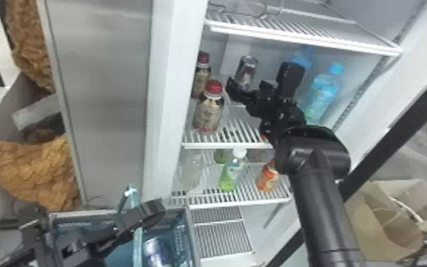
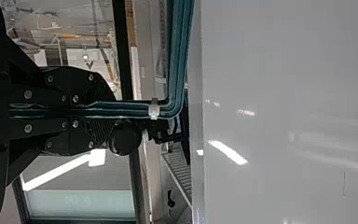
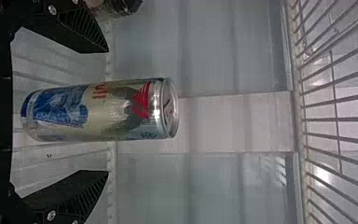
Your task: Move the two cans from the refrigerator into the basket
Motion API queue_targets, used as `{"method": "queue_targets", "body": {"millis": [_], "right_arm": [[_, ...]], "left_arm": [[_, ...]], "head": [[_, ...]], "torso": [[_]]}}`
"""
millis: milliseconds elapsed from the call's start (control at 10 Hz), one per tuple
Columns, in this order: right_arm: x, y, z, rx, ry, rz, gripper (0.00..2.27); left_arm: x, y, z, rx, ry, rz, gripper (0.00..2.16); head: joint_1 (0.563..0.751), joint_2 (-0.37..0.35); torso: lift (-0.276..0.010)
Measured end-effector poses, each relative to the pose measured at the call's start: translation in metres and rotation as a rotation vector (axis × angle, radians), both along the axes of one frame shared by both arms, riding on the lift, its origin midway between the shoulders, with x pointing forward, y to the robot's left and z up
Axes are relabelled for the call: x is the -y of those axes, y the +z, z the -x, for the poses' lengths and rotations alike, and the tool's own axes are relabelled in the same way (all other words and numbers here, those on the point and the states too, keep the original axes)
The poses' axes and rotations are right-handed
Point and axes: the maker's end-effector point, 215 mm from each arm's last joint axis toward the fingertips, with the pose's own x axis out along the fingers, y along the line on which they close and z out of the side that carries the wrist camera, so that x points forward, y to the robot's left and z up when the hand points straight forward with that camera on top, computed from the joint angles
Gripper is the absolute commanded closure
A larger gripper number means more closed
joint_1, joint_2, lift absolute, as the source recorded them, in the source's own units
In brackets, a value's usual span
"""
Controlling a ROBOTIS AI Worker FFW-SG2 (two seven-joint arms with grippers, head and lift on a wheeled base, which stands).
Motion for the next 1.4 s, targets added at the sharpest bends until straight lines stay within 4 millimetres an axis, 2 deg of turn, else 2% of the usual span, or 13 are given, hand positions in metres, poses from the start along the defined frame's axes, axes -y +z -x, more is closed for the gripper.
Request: {"method": "queue_targets", "body": {"millis": [300,600,900,1000,1200,1300,1400], "right_arm": [[0.001,-0.002,-0.01,-0.014,-0.004,0.001,0.11],[0.004,0.004,-0.018,-0.014,-0.009,0.003,0.11],[0.0,0.003,-0.022,-0.022,-0.001,0.012,0.12],[-0.001,0.0,-0.023,-0.029,0.001,0.012,0.21],[0.0,-0.004,-0.024,-0.045,0.001,0.012,0.94],[0.001,-0.005,-0.025,-0.056,-0.001,0.015,1.18],[0.003,-0.006,-0.025,-0.066,-0.004,0.02,1.28]], "left_arm": [[0.001,0.0,-0.001,-0.001,-0.002,0.0,1.19],[0.002,0.0,-0.001,0.0,-0.007,0.0,1.19],[0.003,0.001,-0.001,0.001,-0.009,0.001,1.19],[0.003,0.001,-0.002,0.001,-0.008,0.001,1.19],[0.002,0.001,-0.002,0.001,-0.008,0.0,1.19],[0.003,0.001,-0.002,0.001,-0.009,0.0,1.19],[0.003,0.001,-0.002,0.001,-0.009,0.0,1.19]], "head": [[0.662,-0.298],[0.654,-0.299],[0.651,-0.296],[0.653,-0.295],[0.655,-0.294],[0.655,-0.295],[0.655,-0.297]], "torso": [[-0.031],[-0.031],[-0.031],[-0.031],[-0.031],[-0.031],[-0.031]]}}
